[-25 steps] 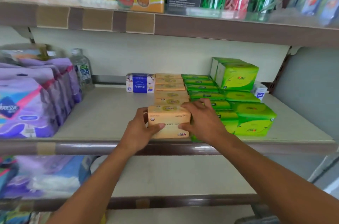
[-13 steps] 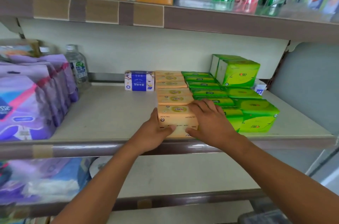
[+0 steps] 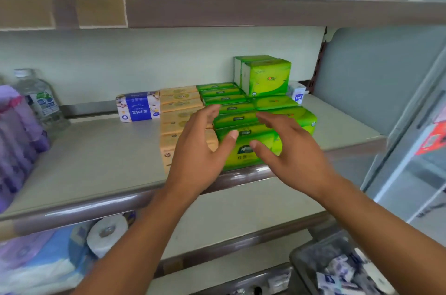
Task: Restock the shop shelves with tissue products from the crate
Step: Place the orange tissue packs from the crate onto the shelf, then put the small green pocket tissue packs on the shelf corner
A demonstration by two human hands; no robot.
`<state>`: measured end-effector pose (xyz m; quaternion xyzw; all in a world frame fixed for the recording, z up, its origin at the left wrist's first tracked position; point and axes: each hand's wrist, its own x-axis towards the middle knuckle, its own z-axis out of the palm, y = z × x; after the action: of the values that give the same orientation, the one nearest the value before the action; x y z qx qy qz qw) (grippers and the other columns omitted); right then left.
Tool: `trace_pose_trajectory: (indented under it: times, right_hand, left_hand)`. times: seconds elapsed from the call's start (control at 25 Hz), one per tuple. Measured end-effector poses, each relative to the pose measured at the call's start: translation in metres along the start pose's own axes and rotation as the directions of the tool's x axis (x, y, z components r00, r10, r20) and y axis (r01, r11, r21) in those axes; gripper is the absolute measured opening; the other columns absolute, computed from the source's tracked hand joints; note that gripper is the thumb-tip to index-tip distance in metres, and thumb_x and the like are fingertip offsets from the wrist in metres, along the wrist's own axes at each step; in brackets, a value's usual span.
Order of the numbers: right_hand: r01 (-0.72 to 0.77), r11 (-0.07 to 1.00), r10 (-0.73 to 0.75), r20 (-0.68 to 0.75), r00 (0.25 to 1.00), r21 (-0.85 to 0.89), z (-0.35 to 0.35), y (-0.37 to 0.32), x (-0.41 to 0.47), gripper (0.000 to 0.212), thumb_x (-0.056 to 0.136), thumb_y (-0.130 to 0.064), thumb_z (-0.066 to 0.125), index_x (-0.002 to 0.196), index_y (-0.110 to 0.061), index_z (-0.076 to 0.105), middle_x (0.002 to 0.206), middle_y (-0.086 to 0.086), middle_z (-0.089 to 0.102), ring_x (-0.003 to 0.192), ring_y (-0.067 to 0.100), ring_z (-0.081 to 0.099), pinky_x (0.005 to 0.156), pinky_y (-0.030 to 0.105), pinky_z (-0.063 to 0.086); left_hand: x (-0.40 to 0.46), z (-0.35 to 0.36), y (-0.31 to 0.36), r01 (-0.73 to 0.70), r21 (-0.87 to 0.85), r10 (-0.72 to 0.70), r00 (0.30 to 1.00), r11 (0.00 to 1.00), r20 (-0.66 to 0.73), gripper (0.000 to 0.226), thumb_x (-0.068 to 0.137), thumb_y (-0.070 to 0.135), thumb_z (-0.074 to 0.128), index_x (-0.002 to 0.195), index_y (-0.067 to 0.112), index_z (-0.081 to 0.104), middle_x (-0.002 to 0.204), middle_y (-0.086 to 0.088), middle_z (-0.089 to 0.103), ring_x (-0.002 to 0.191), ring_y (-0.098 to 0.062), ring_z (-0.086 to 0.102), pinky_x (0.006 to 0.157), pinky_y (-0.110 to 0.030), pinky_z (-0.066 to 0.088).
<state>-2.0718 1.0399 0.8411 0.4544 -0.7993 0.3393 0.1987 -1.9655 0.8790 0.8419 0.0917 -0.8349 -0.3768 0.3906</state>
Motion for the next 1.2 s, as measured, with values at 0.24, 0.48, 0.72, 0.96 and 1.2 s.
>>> trace_pose_trajectory:
  times: [0.24, 0.48, 0.72, 0.96, 1.2]
  right_hand:
    - [-0.340, 0.940, 0.337, -0.093, 0.937, -0.013, -0.069, 0.087, -0.107, 0.041, 0.091, -0.032, 0.062, 0.129, -0.021, 0.053, 0.115, -0.004, 0.064, 0.105, 0.006, 0.057, 0.089, 0.014, 0.041]
    - [-0.708, 0.706, 0.708, -0.061, 0.704, 0.021, -0.090, 0.160, -0.232, 0.037, 0.089, -0.036, 0.060, 0.124, -0.024, 0.055, 0.105, -0.010, 0.064, 0.093, 0.006, 0.061, 0.084, 0.025, 0.048]
    - [-0.919, 0.395, 0.916, 0.085, 0.392, -0.018, -0.058, 0.216, -0.358, 0.035, 0.090, -0.031, 0.062, 0.123, -0.019, 0.055, 0.097, -0.007, 0.064, 0.084, 0.011, 0.061, 0.079, 0.027, 0.048]
    - [-0.983, 0.139, 0.944, 0.315, 0.096, -0.119, 0.018, 0.276, -0.442, 0.047, 0.092, -0.032, 0.059, 0.133, -0.013, 0.048, 0.105, 0.003, 0.067, 0.102, 0.023, 0.062, 0.086, 0.029, 0.046]
    - [-0.974, 0.034, 0.875, 0.477, -0.078, -0.222, 0.131, 0.316, -0.480, 0.051, 0.091, -0.035, 0.058, 0.130, -0.006, 0.041, 0.130, 0.021, 0.050, 0.118, 0.037, 0.052, 0.092, 0.038, 0.043]
  left_hand:
    - [-0.038, 0.116, 0.042, -0.058, -0.153, 0.105, 0.943, 0.987, 0.317, 0.044, 0.084, 0.039, 0.063, 0.125, 0.030, 0.052, 0.105, 0.012, 0.060, 0.092, -0.007, 0.060, 0.073, -0.034, 0.054]
    - [-0.111, 0.242, 0.041, 0.069, -0.132, 0.037, 0.745, 0.989, 0.666, 0.036, 0.088, 0.031, 0.065, 0.123, 0.029, 0.056, 0.100, 0.011, 0.062, 0.089, -0.005, 0.061, 0.079, -0.034, 0.054]
    - [-0.184, 0.330, 0.023, 0.237, -0.039, -0.099, 0.543, 0.971, 0.834, 0.032, 0.089, 0.024, 0.066, 0.120, 0.025, 0.060, 0.098, 0.012, 0.064, 0.087, 0.002, 0.062, 0.075, -0.009, 0.046]
    - [-0.214, 0.392, -0.012, 0.299, 0.115, -0.246, 0.447, 0.947, 0.860, 0.030, 0.091, 0.027, 0.062, 0.121, 0.026, 0.058, 0.102, 0.013, 0.064, 0.090, 0.005, 0.060, 0.075, -0.007, 0.045]
    - [-0.231, 0.432, -0.053, 0.374, 0.268, -0.412, 0.386, 0.888, 0.825, 0.026, 0.092, 0.032, 0.060, 0.118, 0.030, 0.058, 0.107, 0.013, 0.066, 0.092, 0.002, 0.063, 0.083, -0.025, 0.052]
